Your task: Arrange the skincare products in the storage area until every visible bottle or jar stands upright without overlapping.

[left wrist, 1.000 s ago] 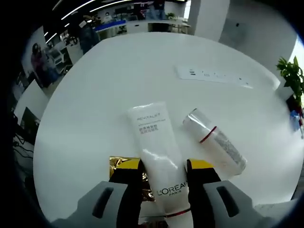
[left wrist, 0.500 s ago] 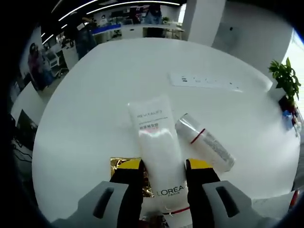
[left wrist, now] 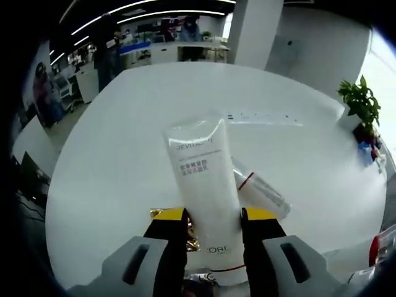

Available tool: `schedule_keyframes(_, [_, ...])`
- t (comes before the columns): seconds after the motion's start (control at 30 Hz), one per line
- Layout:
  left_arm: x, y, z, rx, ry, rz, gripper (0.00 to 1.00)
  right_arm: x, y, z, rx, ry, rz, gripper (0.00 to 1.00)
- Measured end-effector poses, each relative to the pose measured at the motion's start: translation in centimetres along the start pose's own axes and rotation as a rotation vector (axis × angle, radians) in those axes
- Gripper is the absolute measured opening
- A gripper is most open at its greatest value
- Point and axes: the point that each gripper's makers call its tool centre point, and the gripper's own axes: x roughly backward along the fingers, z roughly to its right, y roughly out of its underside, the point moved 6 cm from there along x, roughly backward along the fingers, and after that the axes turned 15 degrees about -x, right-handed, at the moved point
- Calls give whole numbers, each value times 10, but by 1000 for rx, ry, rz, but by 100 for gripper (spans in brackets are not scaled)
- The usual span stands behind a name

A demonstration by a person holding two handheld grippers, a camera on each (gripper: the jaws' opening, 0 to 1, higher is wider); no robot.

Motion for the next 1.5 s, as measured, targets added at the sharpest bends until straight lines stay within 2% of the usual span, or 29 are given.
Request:
schedule_keyframes(0.2, [11, -2, 1, -26, 22, 67, 31, 1, -1, -1, 7, -6, 5, 95])
schedule_keyframes(0.53, [36, 9, 4, -55, 32, 104, 30, 5, -4, -8, 5, -24, 29, 95])
schedule_keyframes(1.0, [76, 15, 13, -88, 33, 175, 30, 14, -10, -26, 58, -66, 50, 94])
schedule_keyframes(1.07, [77, 15, 12, -94, 34, 183, 30, 16, -10, -28, 64, -71, 52, 94])
schedule_keyframes(1.5, [114, 28, 23, -144, 42, 248, 29, 20, -15, -48, 114, -128, 60, 94])
